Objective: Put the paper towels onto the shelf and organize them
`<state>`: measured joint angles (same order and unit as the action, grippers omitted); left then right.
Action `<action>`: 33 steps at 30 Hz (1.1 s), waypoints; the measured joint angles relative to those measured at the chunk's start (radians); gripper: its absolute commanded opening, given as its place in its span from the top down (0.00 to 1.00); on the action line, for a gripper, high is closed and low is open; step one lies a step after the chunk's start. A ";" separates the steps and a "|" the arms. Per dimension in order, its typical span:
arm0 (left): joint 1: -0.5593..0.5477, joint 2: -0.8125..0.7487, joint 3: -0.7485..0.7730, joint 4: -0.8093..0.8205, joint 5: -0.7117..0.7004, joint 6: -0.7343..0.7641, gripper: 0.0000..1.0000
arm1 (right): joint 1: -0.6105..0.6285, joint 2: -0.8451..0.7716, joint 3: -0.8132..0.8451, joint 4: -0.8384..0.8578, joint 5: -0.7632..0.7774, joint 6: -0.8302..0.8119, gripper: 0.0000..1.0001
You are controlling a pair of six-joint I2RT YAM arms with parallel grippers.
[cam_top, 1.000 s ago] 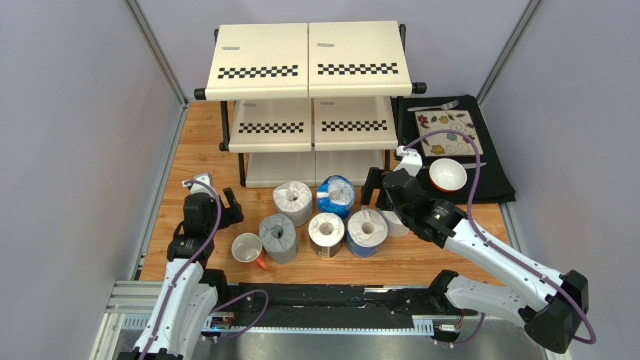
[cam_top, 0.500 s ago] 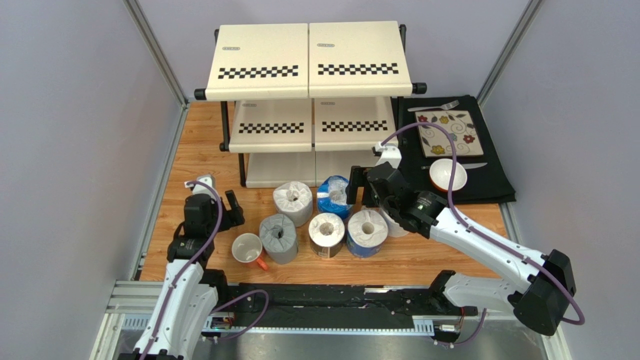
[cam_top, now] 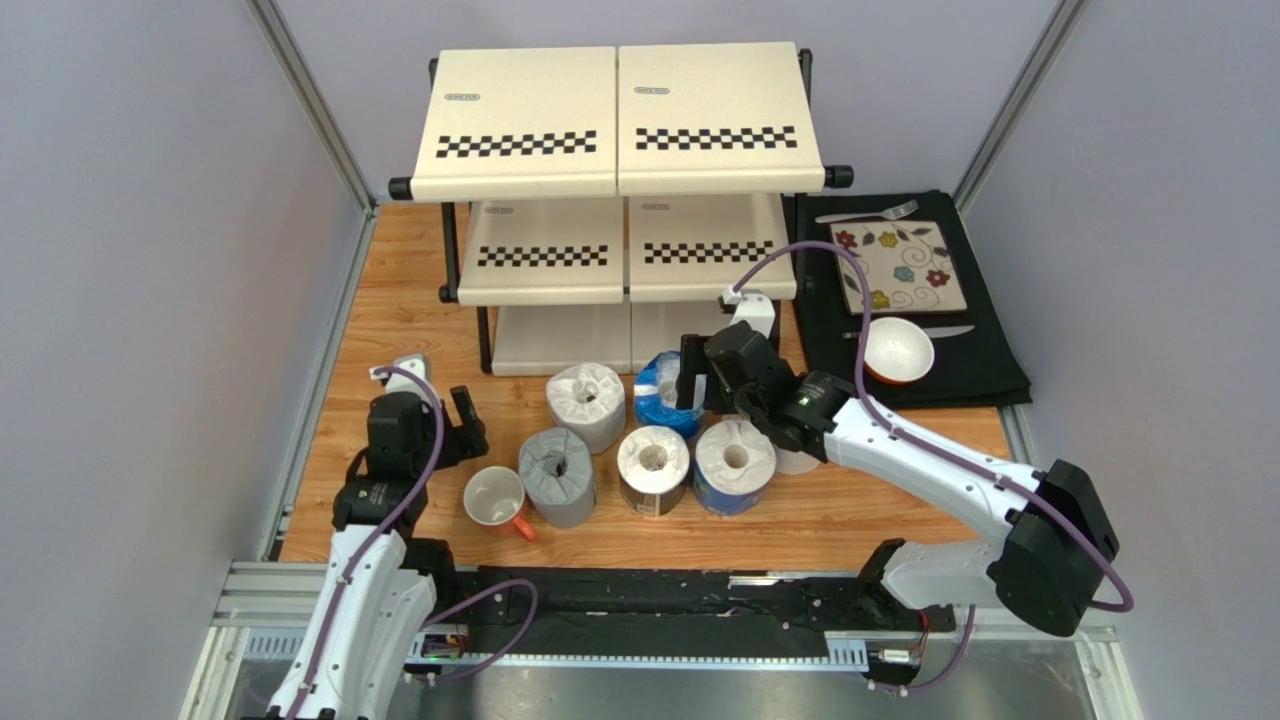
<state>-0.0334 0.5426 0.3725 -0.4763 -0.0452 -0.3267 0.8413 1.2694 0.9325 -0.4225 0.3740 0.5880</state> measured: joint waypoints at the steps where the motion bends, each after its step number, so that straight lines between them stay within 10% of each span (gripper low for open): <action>1: 0.000 0.000 0.000 -0.001 0.000 0.000 0.10 | 0.000 0.008 0.002 0.003 0.000 0.002 0.12; 33: -0.004 0.016 -0.002 -0.007 0.011 0.000 0.11 | 0.001 0.248 0.033 0.084 0.029 0.071 0.25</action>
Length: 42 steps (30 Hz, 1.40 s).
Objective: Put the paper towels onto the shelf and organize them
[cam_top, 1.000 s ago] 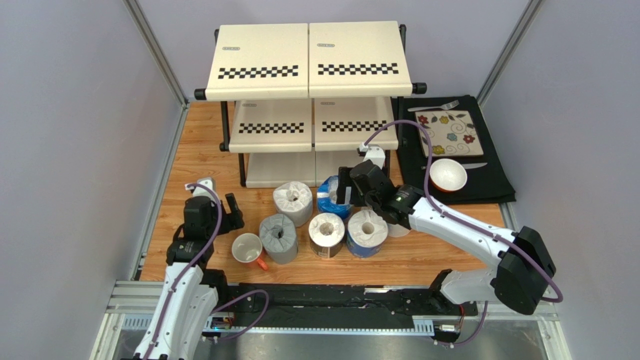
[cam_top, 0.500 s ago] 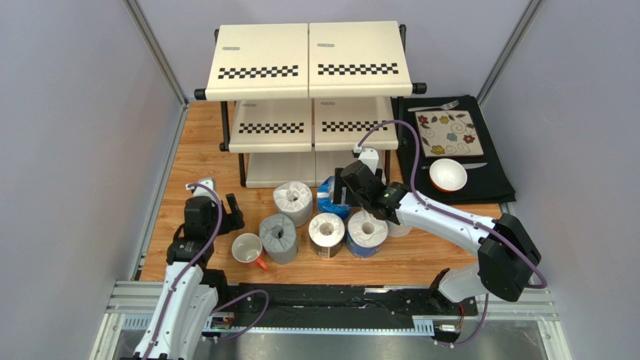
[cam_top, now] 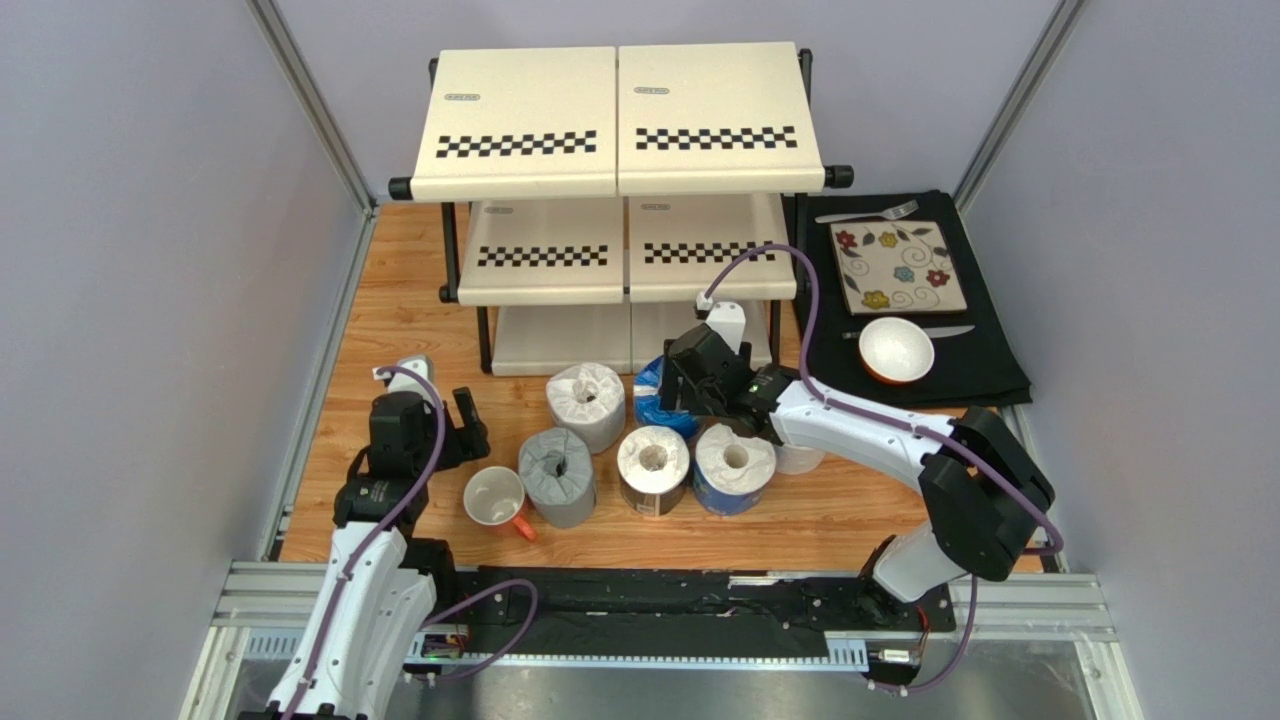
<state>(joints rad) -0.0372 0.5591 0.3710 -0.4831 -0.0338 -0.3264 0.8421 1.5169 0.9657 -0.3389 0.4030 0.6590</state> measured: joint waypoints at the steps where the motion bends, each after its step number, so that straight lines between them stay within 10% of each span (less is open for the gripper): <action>1: 0.000 0.000 0.000 0.000 0.000 0.000 0.11 | 0.000 0.004 0.000 0.006 -0.002 0.002 0.27; 14: 0.000 0.006 0.000 0.000 0.003 0.000 0.11 | 0.000 0.031 0.012 0.032 -0.013 0.011 0.48; 24: 0.000 0.013 0.000 0.000 0.008 0.000 0.11 | 0.000 0.050 0.023 0.056 -0.015 0.010 0.86; 42: 0.000 0.019 0.000 0.000 0.011 0.000 0.11 | 0.000 -0.187 0.019 -0.140 0.060 -0.047 0.91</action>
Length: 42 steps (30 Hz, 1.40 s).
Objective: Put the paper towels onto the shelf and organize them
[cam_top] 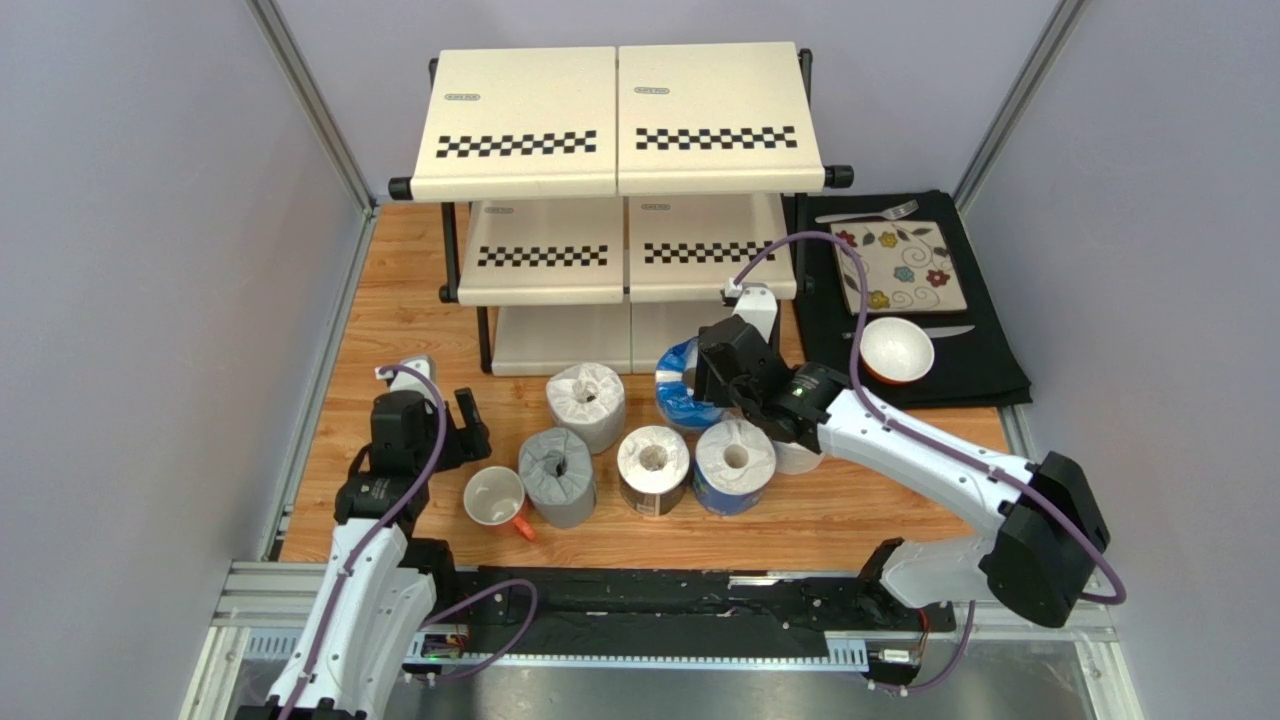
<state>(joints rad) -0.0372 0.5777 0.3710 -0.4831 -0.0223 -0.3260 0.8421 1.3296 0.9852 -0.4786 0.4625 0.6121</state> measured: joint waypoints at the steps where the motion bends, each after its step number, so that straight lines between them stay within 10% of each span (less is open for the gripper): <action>1: 0.000 0.000 0.000 0.000 0.000 0.000 0.11 | 0.000 -0.014 0.004 -0.005 0.001 -0.005 0.91; 42: -0.009 0.022 0.000 0.000 0.007 0.000 0.11 | -0.054 -0.266 0.231 -0.071 -0.051 -0.087 0.90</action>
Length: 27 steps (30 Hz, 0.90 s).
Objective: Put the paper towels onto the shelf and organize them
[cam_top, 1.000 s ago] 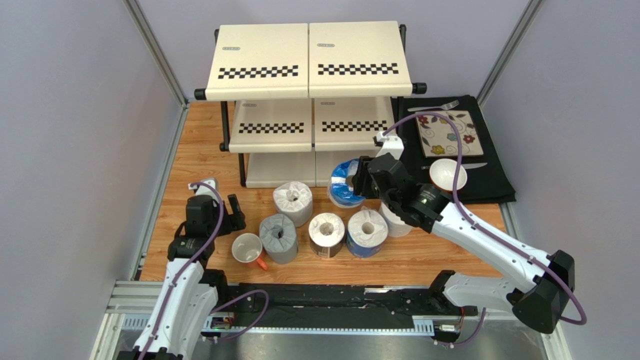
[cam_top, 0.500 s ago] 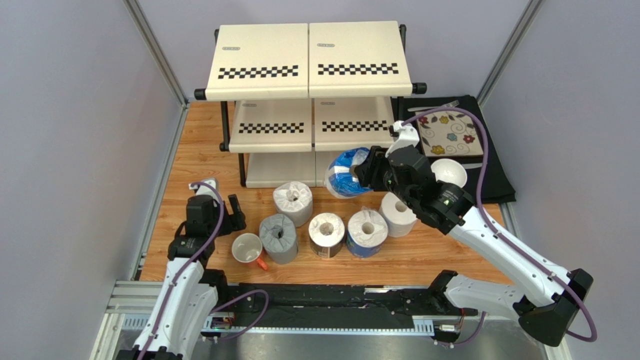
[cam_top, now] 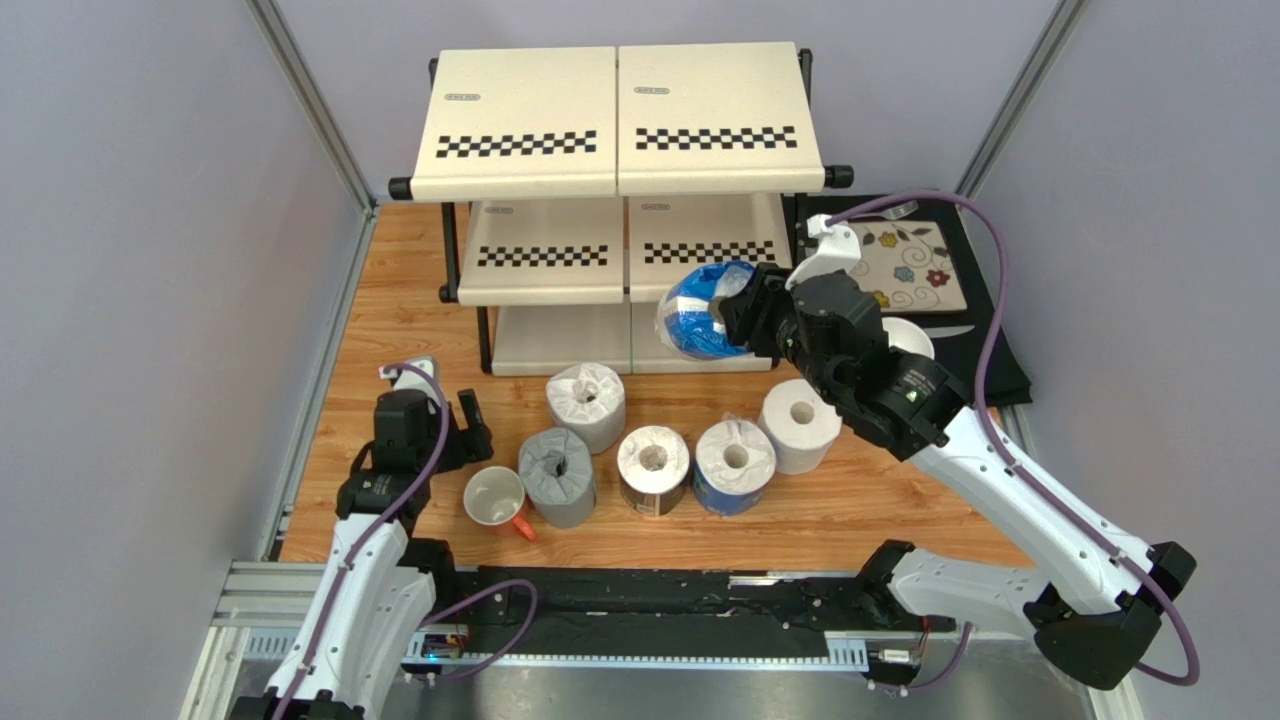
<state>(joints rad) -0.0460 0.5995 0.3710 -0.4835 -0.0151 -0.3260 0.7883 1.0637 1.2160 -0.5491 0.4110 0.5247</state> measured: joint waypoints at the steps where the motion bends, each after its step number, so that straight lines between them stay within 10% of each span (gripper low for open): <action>1: 0.000 0.000 0.000 0.000 0.000 0.000 0.10 | 0.000 0.004 0.008 0.000 0.004 -0.003 0.90; 27: 0.000 0.007 0.000 0.000 0.000 0.000 0.11 | 0.002 0.207 0.142 0.103 0.085 -0.085 0.92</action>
<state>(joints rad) -0.0463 0.6067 0.3710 -0.4835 -0.0151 -0.3256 0.7902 1.2705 1.3582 -0.4461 0.4961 0.4400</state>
